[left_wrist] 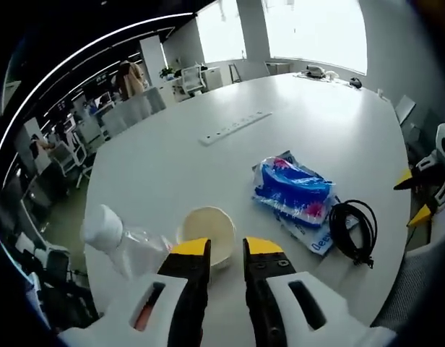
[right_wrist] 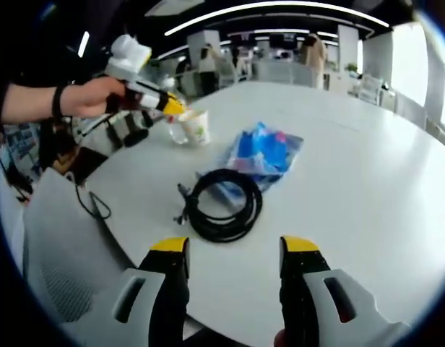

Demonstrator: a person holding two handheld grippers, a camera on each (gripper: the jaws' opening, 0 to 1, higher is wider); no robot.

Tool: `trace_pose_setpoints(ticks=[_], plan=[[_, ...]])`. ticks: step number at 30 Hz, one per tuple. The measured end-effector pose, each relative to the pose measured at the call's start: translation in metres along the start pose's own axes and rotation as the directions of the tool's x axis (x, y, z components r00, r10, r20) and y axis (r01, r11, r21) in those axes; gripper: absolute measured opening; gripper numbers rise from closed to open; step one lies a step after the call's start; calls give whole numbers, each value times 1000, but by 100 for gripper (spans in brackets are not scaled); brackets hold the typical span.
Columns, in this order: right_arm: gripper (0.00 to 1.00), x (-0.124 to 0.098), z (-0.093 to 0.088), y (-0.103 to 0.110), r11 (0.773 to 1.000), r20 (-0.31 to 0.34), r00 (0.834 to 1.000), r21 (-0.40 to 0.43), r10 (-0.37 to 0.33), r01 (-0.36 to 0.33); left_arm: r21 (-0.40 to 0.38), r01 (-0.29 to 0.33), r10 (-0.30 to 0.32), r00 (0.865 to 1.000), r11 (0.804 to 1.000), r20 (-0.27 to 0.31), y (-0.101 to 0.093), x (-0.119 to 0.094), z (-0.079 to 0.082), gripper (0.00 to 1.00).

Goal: Arrange the tabletop items into an orderly group along one side of the table until the central work area is clear of visible clutter.

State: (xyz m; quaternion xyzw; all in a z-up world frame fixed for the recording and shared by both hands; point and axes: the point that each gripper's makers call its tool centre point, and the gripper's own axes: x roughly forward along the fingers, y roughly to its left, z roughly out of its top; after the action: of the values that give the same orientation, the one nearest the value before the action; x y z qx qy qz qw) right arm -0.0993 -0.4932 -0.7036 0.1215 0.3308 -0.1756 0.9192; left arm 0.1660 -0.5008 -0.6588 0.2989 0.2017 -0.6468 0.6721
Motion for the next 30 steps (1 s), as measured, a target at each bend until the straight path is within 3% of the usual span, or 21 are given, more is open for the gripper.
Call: trace_pose_setpoints(ticks=[15,24,30], plan=[[48,8,3,15,999,-3,999,-20,41,-41,-145,-38,45,998,989,43,-5,-46,-30,16],[48,12,2,19,998,-10,998,-27,54,-55,-255,-47,60,997,966,43,-11,-60,-57,16],[46,13,-1,19,998,-15,998,-13,54,-55,-340,-40,59,997,939,45,-22,-70,-73,16]])
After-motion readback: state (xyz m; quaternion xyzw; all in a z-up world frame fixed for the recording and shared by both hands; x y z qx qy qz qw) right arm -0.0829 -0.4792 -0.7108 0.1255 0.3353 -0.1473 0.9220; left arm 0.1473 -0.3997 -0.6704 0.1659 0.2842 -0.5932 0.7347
